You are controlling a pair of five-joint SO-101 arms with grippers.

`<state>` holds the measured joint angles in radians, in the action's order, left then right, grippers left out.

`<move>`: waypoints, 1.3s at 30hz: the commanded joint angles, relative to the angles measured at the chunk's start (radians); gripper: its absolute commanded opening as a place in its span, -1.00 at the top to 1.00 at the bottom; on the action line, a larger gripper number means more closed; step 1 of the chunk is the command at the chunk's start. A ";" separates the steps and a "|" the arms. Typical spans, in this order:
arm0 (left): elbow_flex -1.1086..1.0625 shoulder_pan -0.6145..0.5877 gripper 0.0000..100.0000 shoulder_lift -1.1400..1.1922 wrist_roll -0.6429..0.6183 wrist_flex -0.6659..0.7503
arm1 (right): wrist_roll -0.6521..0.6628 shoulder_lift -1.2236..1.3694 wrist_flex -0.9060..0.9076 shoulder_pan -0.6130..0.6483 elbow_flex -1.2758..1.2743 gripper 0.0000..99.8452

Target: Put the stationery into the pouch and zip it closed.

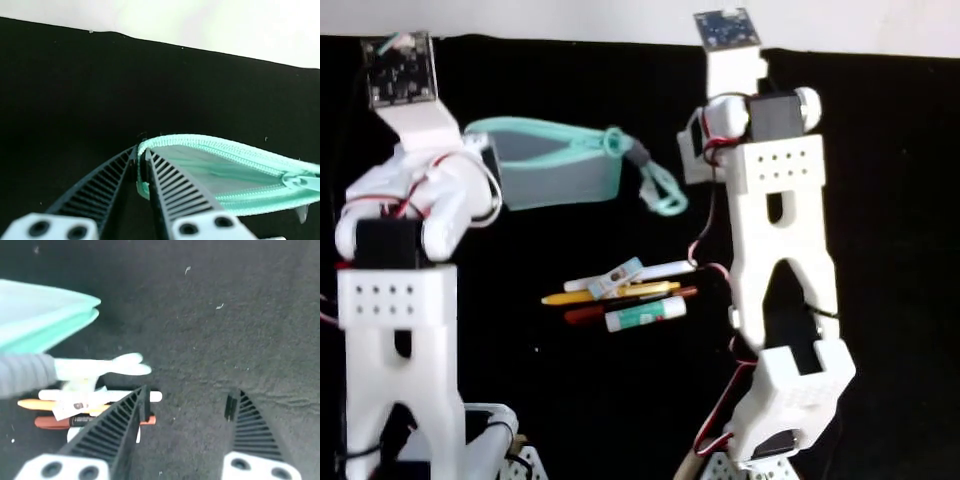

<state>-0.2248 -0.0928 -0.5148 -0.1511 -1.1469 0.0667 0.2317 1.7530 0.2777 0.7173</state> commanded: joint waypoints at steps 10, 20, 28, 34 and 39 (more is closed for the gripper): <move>0.283 0.024 0.99 0.320 -0.012 -0.009 | 0.233 -0.015 0.002 0.005 -0.128 0.50; 0.285 0.022 0.99 0.331 -0.009 -0.008 | 0.368 -0.016 0.005 0.005 -0.266 0.50; 0.278 0.022 0.99 0.332 -0.008 -0.006 | 0.554 -0.016 0.005 0.007 -0.403 0.50; 0.278 0.022 0.99 0.332 -0.006 -0.008 | 0.654 -0.016 0.005 0.033 -0.460 0.50; 0.280 0.008 0.99 0.332 -0.006 -0.005 | 0.730 -0.016 0.007 0.097 -0.510 0.50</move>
<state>0.0575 -0.0928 -0.2033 -0.1511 -1.1423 0.7526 0.2317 1.7530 0.3422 0.2186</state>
